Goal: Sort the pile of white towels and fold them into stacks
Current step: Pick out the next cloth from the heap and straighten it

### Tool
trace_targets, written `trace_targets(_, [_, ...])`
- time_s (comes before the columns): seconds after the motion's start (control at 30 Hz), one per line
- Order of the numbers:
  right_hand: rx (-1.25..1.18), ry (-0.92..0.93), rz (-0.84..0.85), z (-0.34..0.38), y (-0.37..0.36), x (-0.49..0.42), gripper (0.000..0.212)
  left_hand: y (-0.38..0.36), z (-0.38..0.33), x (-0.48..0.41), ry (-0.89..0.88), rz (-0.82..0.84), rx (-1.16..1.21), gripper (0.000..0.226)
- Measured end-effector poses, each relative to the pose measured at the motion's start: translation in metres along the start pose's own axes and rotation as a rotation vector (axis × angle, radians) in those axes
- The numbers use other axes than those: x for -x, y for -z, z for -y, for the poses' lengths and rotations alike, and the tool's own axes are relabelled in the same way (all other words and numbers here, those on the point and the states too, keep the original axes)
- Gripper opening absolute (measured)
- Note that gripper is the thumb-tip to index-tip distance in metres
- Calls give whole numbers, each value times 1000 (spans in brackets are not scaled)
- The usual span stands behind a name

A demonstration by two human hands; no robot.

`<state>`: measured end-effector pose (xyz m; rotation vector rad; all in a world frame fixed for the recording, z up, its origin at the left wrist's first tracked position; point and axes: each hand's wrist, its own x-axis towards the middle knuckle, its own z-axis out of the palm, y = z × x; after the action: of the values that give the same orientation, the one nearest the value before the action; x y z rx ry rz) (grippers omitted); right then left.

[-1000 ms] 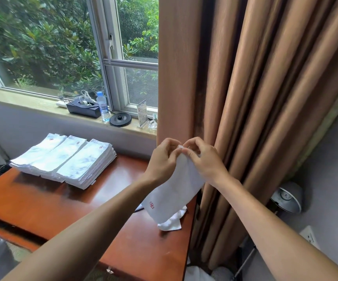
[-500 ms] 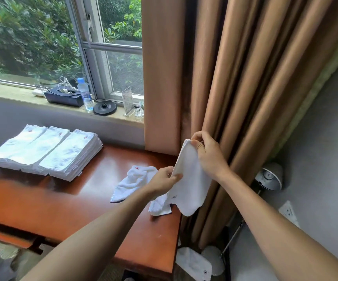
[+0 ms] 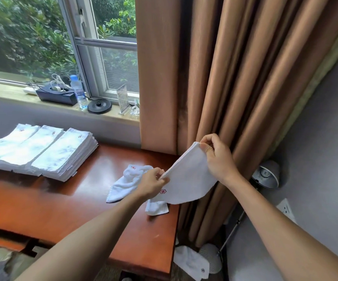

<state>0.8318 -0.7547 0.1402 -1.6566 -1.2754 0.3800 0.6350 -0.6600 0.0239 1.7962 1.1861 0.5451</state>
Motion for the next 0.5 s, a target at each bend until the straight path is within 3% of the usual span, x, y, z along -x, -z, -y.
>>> trace_targets(0.27, [-16,-13,-23,-8,-9,-5,15,23,10,-8,80,-131,-33,15])
trace_targets(0.4, [-25,-11,-48,-9,-9,-11,13,36,15,-6,91,-109,-20,27])
trace_targets(0.5, [-19,-25,-76,-11,-9,-13,13,49,20,-2,70,-158,-95,21])
